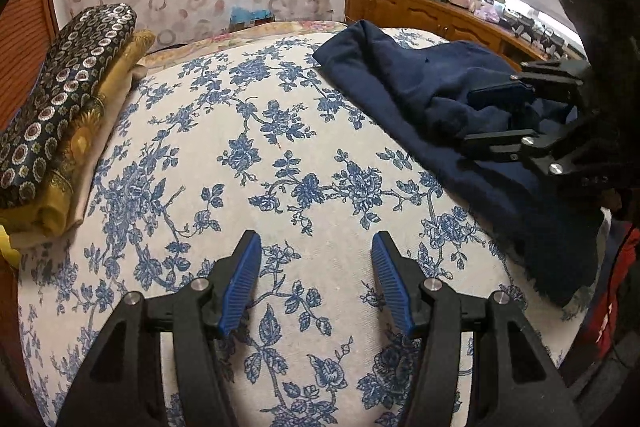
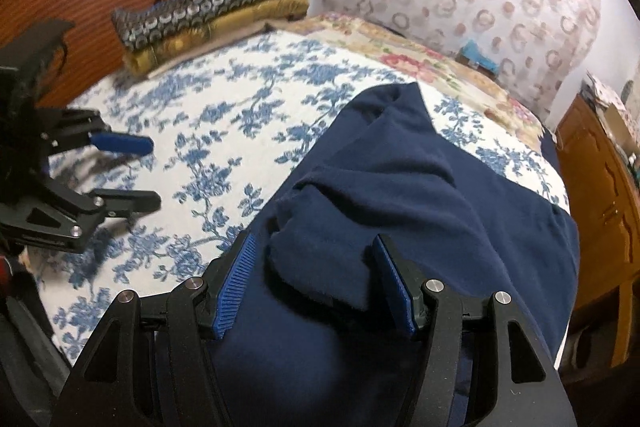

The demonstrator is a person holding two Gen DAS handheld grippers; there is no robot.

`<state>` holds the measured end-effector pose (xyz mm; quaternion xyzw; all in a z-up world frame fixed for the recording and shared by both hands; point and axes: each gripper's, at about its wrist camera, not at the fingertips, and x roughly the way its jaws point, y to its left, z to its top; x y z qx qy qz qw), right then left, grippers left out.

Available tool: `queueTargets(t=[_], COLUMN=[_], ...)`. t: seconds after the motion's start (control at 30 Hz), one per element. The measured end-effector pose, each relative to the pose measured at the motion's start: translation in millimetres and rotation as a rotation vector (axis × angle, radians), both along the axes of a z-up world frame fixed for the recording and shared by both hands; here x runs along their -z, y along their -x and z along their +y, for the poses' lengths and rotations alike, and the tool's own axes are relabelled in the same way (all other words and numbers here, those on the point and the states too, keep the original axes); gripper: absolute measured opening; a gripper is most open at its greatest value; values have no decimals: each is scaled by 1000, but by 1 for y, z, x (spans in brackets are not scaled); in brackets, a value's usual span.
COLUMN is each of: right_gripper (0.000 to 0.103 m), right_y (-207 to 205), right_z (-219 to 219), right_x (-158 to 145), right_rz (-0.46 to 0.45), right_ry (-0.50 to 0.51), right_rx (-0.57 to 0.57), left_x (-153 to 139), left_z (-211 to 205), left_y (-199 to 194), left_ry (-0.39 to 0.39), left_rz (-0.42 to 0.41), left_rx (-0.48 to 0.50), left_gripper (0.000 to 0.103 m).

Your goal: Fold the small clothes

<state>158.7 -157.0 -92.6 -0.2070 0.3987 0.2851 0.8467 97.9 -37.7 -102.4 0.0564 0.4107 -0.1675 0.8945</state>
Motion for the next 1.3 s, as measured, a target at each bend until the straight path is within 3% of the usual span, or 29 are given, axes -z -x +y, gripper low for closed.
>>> queueTargets(t=[0.13,0.27,0.37,0.73,1.03,1.1,1.17,1.3], right_gripper=[60,10,6,5,6,26,35,36], right_y=[-8,-9,-12,-78,-127,-134,-136,-123], right_z=[2,2,-7,-97,-143,-148,-157,-167], right_x=[8,8,-3,-68,-63,-63,-66,-73], right_rz=[20,4,-13,-111,-84,-96,-109,-134], right_ry=[53,109,101,3,31,43,30,-11], right_rx=[-1,-23,-25,237,402,450,486,496], left_x=[0,0,0,0,-18,-25,-30,-34], left_z=[1,0,-1,-2,-11,-13,-14,-18], left_y=[-1,-1,-1,-1,8,10,12,15], left_ry=[4,1,0,-6,35,57,69,86], left_rz=[1,1,1,5,-22,-36,-47,-53], left_rx=[5,9,12,15,41,45,46,55], left_gripper=[60,62,63,63,63,63,63,63])
